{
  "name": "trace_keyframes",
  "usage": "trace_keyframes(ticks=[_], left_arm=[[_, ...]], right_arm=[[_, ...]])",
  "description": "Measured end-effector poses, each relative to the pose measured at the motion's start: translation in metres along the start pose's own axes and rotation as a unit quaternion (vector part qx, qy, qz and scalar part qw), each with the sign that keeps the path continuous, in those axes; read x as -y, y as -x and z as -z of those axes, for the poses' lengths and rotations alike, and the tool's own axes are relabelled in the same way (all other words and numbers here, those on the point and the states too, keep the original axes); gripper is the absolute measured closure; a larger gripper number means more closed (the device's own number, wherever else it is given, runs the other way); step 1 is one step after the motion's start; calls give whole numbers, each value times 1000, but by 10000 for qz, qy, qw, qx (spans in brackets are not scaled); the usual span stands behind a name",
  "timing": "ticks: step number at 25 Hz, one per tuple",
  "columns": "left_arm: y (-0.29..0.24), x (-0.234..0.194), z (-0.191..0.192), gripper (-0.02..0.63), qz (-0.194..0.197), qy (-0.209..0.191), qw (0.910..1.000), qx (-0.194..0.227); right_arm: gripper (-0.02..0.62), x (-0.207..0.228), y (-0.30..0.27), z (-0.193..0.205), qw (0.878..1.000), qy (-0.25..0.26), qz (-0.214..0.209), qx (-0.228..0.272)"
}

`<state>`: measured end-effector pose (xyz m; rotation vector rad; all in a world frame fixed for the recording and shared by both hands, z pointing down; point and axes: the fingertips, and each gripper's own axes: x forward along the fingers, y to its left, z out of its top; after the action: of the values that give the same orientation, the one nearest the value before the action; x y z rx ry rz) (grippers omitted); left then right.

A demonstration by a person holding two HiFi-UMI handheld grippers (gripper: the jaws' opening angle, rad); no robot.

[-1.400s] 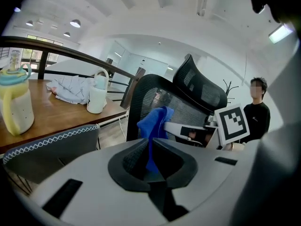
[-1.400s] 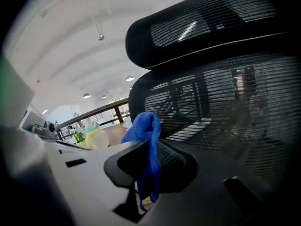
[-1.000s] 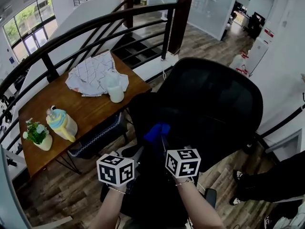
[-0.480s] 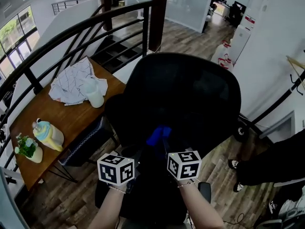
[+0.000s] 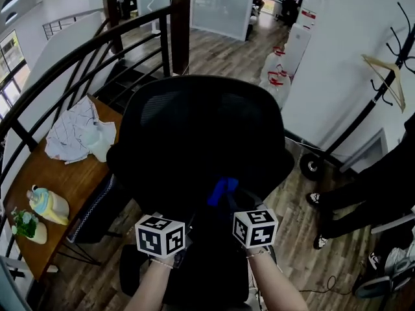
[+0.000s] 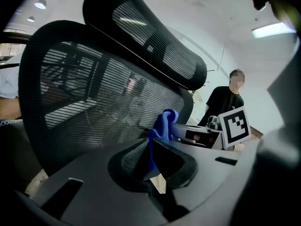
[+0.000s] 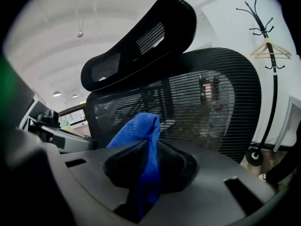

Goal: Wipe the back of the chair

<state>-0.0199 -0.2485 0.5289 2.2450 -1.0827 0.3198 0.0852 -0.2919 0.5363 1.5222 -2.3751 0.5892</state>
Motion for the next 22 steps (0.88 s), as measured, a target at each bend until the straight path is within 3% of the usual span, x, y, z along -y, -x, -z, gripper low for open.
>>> trace_keyframes(ticks=[13,22], left_arm=[[-63,74,11,572,585,-514,9958,-480],[-79,94,17,572,699,-615,9937,-619]], right_arm=[[528,108,55,17,9934,-805,790,225],[529,142,78,32,9860,-1138,1181,292]])
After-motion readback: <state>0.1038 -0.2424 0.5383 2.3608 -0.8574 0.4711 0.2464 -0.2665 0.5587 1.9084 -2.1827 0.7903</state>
